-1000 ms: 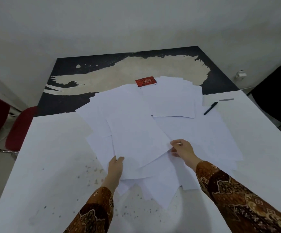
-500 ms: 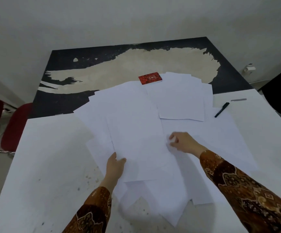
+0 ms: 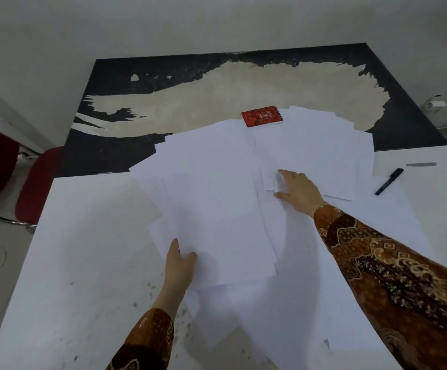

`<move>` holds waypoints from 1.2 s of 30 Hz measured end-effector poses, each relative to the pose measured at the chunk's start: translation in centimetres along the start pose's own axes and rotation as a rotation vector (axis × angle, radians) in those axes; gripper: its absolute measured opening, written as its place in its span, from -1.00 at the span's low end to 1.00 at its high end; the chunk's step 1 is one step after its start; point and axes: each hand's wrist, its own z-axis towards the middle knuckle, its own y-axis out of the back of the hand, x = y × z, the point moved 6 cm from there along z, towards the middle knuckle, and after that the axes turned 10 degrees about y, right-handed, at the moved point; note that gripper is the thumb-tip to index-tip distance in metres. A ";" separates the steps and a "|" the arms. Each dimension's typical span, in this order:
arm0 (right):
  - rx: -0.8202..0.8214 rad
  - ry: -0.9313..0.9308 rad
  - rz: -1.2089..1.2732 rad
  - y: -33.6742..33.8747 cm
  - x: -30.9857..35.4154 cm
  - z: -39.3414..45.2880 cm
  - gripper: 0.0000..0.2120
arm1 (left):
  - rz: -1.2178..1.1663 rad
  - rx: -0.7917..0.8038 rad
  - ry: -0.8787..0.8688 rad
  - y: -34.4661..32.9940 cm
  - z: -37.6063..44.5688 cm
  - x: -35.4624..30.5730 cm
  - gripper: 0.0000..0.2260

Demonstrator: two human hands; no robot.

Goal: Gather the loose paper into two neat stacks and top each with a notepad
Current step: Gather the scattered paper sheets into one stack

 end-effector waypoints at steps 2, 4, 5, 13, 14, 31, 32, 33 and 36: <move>-0.029 0.038 -0.020 0.2 0.0 0.0 -0.53 | 0.003 0.002 0.015 -0.2 0.7 0.8 -0.45; -0.038 0.049 -0.021 0.4 -0.2 0.0 -0.56 | 0.005 0.005 0.012 -0.2 -0.3 0.1 -0.47; -0.033 0.051 -0.012 0.4 -0.2 0.0 -0.56 | 0.008 0.002 0.008 -0.2 -0.8 -0.2 -0.51; -0.124 -0.008 0.163 0.7 -1.7 -1.8 -0.66 | 0.019 -0.013 -0.031 -0.5 -1.5 -0.4 -0.51; -0.170 -0.025 0.159 1.0 -1.8 -2.1 -0.71 | 0.025 -0.006 -0.038 -0.6 -1.9 -0.4 -0.53; -0.213 0.396 0.341 -6.5 12.9 -16.0 -0.92 | -0.164 0.038 0.071 -1.8 -4.9 0.7 -0.45; -0.151 0.448 0.334 -7.3 14.2 -16.8 -0.92 | -0.179 0.038 0.065 -1.9 -5.0 0.7 -0.41; -0.093 0.492 0.332 -7.8 15.2 -17.5 -0.84 | -0.163 0.043 0.052 -2.0 -5.1 0.5 -0.39; -0.077 0.510 0.364 -7.2 15.9 -18.1 -0.57 | -0.085 0.036 0.009 -2.0 -5.0 0.5 -0.56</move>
